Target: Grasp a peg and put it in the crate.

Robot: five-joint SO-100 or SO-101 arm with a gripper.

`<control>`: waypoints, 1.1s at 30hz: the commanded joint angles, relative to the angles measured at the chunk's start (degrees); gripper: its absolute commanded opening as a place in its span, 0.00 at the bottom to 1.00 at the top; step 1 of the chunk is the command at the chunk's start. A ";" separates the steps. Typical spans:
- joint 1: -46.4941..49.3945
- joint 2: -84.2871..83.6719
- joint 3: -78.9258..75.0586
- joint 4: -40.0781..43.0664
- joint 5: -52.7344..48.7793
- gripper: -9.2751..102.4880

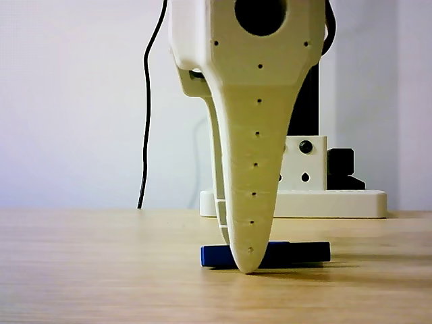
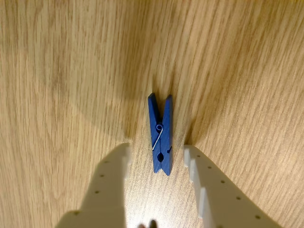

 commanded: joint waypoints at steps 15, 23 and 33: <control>1.23 20.04 21.62 -14.94 -6.59 0.08; 4.66 48.60 47.90 -29.53 -24.87 0.08; 20.65 71.54 72.60 -52.12 -60.47 0.08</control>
